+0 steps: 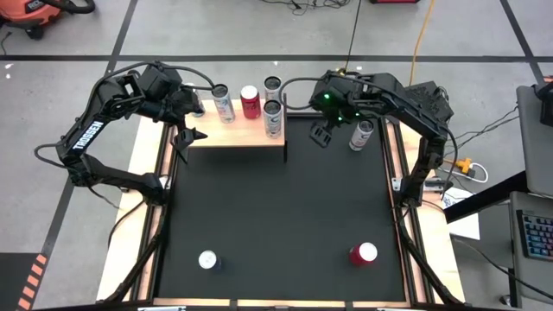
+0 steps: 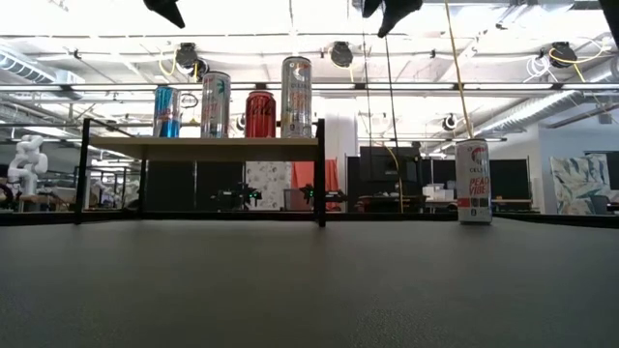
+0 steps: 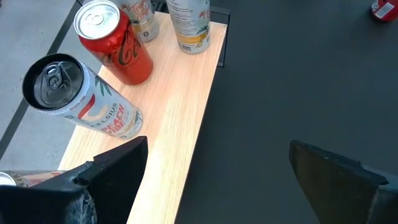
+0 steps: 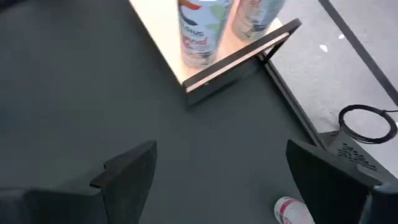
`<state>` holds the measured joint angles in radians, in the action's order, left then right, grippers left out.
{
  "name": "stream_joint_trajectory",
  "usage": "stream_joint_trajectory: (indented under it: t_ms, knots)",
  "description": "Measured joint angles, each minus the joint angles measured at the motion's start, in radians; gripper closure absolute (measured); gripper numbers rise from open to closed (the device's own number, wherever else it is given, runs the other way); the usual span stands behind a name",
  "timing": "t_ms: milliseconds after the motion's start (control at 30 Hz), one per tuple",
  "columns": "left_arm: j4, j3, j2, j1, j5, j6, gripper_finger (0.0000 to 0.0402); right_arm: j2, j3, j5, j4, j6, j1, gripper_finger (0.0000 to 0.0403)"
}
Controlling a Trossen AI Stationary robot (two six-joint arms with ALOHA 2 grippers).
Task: Place canned beverage on shelf
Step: Put the white pink soda can on the shelf aligned with the other white pink soda can
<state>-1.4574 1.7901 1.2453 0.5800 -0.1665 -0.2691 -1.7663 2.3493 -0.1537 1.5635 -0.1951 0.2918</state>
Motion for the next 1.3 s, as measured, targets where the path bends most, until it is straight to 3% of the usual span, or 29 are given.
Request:
stream_joint_trajectory:
  t_ms: [167,567,767,1000,1300]
  knots:
    - [0.0,0.0,0.0,0.0,0.0,0.0,0.0013,-0.008,0.0,-0.06,-0.012,-0.044,0.002,0.0062]
    - [0.0,0.0,0.0,0.0,0.0,-0.005,0.0013,-0.024,0.0,-0.063,0.006,-0.131,0.001,0.0062]
    - [0.0,0.0,0.0,0.0,0.0,-0.001,0.0013,-0.058,0.0,-0.261,0.007,-0.138,0.019,0.0062]
    - [-0.008,0.0,0.0,0.0,0.0,-0.001,0.0013,-0.059,0.0,-0.158,0.007,-0.19,0.132,0.0062]
    - [-0.052,0.0,0.0,0.0,0.0,-0.001,0.0013,-0.056,0.0,-0.101,0.008,-0.198,0.254,0.0062]
